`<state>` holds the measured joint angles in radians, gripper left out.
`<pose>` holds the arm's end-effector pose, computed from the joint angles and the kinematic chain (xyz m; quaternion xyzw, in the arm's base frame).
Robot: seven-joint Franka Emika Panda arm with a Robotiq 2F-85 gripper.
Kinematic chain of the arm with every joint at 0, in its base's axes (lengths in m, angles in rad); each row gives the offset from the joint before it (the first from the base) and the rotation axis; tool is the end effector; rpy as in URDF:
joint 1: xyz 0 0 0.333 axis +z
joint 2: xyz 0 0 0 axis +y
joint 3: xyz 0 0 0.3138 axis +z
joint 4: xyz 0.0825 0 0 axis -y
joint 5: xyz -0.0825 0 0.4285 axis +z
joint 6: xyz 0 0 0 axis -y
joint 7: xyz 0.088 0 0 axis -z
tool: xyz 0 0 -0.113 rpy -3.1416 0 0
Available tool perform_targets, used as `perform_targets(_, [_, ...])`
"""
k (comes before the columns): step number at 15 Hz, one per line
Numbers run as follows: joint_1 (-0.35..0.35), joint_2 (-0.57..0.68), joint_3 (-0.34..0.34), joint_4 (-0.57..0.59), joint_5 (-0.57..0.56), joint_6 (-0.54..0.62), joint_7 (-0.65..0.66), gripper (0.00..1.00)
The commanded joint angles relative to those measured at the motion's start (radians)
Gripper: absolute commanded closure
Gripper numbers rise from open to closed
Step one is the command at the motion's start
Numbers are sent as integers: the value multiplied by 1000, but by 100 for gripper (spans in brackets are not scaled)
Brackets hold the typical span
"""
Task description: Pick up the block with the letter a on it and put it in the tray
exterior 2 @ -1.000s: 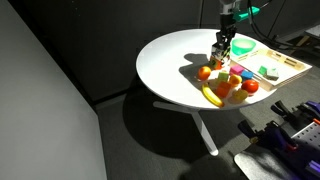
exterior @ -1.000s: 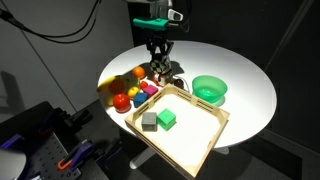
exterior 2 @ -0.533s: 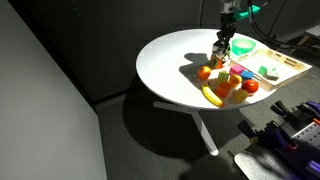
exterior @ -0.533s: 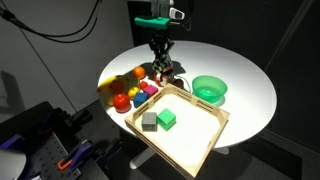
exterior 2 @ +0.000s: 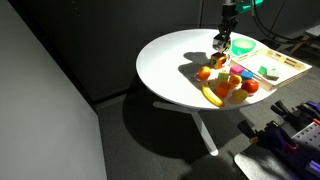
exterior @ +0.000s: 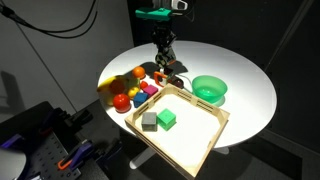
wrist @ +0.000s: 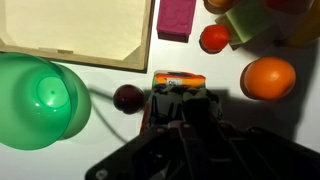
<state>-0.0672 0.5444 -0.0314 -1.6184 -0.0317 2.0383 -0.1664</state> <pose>0.7046 -0.0695 0.2652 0.9969 0.0436 -0.0645 0.0135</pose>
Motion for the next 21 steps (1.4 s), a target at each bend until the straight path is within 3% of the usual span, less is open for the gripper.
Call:
perform_targets(1, [-17, -27, 3, -7, -1, -17, -21, 96])
perform_targets(13, [-91, -108, -41, -92, 3, 5, -21, 96])
perform_targets(21, [-103, -142, -47, -219, 8, 62, -30, 96])
